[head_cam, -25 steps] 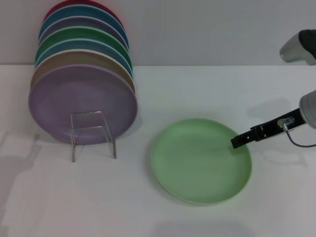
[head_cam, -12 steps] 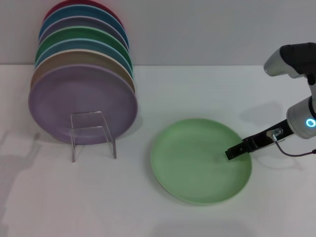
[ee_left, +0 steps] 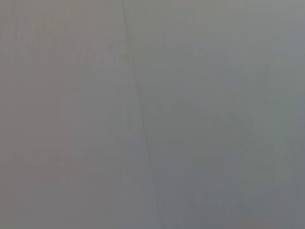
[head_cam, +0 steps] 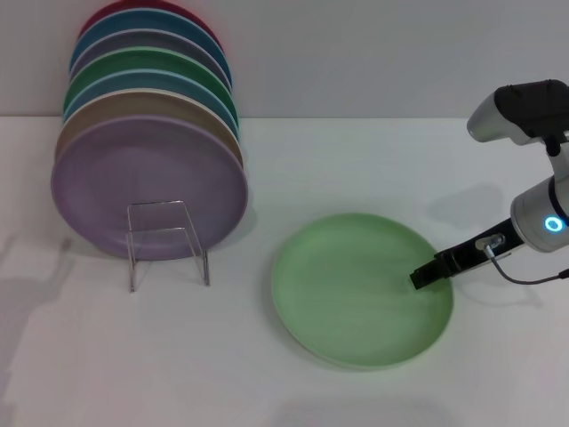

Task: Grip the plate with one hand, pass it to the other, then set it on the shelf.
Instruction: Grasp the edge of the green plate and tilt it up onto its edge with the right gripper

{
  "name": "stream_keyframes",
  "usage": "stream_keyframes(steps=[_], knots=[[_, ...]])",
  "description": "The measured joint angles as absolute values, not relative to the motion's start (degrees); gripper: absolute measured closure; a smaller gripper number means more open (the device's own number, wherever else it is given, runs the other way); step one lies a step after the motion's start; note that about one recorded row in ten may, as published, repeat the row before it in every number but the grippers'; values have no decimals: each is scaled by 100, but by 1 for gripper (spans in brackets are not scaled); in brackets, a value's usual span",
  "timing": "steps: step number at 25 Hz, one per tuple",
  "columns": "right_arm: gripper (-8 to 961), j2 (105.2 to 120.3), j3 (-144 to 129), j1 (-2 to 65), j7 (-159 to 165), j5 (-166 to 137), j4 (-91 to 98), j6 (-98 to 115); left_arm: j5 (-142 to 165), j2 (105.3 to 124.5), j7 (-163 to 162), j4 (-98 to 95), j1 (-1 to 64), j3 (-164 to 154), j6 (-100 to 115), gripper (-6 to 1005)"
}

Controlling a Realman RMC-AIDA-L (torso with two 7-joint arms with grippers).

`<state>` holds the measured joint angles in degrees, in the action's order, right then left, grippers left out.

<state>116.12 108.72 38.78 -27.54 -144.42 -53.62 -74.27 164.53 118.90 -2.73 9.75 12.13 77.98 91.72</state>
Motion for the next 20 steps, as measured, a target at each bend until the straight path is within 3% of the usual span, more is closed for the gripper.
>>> stream_keyframes(steps=[5, 9, 20], knots=[[398, 11611, 10812, 3884, -2718, -14446, -5361, -7420, 16453, 11891, -273, 975, 1213, 7787, 9188, 196], [636, 11611, 10686, 3856, -2732, -14449, -5396, -7359, 16453, 11890, -273, 975, 1213, 7780, 9195, 196], [843, 11651, 10429, 3764, -2823, -14420, -5572, -7362, 16453, 11881, -273, 995, 1238, 7796, 9212, 197]])
